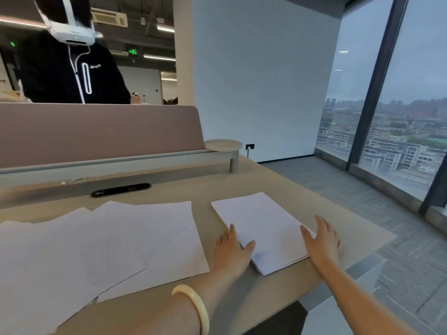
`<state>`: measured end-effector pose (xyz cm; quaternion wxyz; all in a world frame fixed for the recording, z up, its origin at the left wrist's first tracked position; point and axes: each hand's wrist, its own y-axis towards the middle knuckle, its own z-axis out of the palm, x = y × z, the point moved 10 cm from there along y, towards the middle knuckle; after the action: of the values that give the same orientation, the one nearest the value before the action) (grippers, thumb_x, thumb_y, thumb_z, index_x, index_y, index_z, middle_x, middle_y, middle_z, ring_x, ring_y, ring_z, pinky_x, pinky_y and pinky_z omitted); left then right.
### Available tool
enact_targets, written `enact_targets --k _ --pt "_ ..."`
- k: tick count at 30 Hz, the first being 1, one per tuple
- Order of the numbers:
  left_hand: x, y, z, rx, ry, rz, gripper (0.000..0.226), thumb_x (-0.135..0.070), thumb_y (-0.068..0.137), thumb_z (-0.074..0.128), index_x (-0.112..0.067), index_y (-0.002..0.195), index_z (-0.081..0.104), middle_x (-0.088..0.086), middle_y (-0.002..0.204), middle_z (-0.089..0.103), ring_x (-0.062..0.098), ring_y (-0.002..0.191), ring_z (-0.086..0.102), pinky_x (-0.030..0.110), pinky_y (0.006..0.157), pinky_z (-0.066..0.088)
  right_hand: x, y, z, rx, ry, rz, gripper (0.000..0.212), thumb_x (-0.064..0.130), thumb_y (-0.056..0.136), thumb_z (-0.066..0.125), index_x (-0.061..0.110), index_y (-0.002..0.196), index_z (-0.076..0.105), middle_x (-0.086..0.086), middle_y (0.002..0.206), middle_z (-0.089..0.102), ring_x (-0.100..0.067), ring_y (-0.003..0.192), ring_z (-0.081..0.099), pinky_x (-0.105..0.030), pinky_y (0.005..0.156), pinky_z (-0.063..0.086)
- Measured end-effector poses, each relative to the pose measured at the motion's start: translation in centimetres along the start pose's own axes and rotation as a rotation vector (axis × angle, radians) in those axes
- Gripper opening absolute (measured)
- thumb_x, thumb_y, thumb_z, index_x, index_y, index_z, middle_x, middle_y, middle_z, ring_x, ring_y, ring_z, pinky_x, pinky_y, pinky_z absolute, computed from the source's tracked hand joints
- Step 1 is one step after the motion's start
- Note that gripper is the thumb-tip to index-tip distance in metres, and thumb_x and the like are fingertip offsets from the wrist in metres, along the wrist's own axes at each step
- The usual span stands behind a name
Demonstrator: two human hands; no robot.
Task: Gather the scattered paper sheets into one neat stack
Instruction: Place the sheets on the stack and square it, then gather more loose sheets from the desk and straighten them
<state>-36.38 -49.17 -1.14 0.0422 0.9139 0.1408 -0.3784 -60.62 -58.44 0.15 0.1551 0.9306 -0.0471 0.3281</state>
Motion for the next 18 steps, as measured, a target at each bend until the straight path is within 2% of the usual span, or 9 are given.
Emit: enact_targets --k 5,9,18 --pt "1.1 -1.6 -6.3 -0.14 -0.051 -0.013 0.072 -0.048 0.091 0.046 -0.019 0.149 0.015 0.003 0.153 0.028 0.027 0.139 0.03 0.039 0.11 0.031 6.9 -2.7 -0.9 0.002 0.093 -0.153 0.056 0.038 0.095 0.046 0.017 0.145 0.031 -0.007 0.151 0.034 -0.027 0.141 0.026 -0.045 0.117 0.014" --pt "3.9 -4.1 -11.9 -0.236 -0.027 -0.028 0.073 -0.044 0.094 0.043 -0.018 0.151 0.006 0.005 0.157 0.018 0.025 0.143 0.022 0.038 0.112 0.025 13.1 -6.3 -0.1 0.047 0.157 -0.254 0.053 0.037 0.095 0.045 0.018 0.143 0.033 -0.003 0.15 0.035 -0.023 0.14 0.028 -0.041 0.116 0.014" --pt "14.7 -11.6 -25.9 -0.468 0.041 -0.135 0.072 -0.047 0.094 0.043 -0.019 0.151 0.008 0.005 0.156 0.02 0.026 0.142 0.024 0.037 0.112 0.027 25.5 -17.1 7.6 0.314 0.239 -0.389 0.052 0.039 0.096 0.045 0.02 0.143 0.035 0.0 0.15 0.036 -0.02 0.14 0.03 -0.038 0.117 0.017"
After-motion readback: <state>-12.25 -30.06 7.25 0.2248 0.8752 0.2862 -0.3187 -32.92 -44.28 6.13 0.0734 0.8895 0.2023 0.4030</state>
